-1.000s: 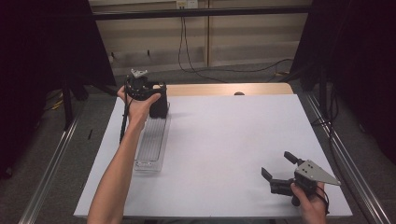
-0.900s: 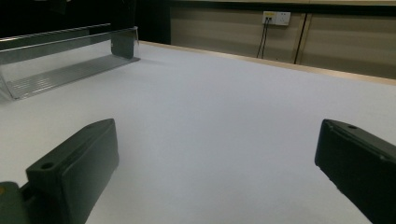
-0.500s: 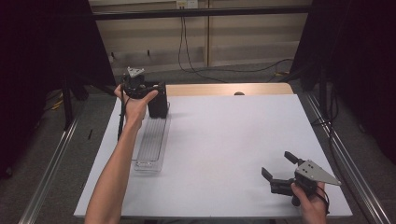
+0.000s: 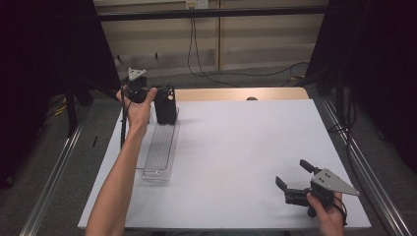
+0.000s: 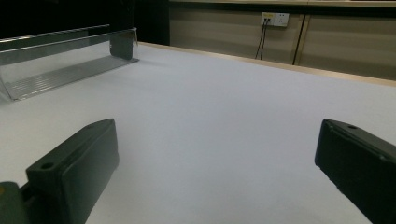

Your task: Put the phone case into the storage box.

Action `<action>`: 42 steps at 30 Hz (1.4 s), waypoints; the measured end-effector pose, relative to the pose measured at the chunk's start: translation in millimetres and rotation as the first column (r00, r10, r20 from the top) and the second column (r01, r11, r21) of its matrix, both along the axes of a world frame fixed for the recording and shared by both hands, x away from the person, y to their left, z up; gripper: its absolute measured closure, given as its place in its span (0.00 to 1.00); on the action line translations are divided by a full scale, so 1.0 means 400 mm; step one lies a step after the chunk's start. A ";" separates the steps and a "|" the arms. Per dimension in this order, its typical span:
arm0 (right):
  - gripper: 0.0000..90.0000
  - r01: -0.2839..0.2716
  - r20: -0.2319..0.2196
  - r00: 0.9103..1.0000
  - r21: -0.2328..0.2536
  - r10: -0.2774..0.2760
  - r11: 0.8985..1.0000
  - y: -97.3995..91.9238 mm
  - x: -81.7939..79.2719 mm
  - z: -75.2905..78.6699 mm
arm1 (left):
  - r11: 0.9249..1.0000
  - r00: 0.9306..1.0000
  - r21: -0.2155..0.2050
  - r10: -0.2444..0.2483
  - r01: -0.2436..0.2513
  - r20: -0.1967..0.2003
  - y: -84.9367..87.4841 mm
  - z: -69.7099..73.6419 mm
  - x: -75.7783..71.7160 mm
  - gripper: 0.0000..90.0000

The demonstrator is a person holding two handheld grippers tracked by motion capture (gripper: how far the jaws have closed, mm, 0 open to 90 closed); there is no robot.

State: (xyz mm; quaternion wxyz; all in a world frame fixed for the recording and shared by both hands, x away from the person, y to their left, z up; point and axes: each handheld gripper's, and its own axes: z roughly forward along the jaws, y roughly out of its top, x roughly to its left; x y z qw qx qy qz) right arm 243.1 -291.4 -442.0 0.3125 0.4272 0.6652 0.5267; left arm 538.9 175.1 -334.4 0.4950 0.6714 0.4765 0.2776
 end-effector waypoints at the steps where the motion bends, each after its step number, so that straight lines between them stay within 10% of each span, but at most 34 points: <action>1: 0.00 0.002 -0.001 1.000 0.002 -0.002 1.000 0.000 -0.001 0.000 | 1.000 1.000 0.002 -0.009 0.009 -0.004 0.003 0.000 -0.001 0.03; 25: 0.00 0.017 0.004 1.000 0.010 -0.017 1.000 -0.013 -0.007 0.000 | 0.997 0.990 -0.008 -0.078 0.079 0.116 0.048 0.007 -0.066 0.04; 42: 0.00 0.015 0.012 1.000 0.012 -0.016 1.000 -0.013 -0.010 0.004 | 0.994 0.989 -0.036 -0.103 0.107 0.105 0.047 -0.036 -0.121 0.04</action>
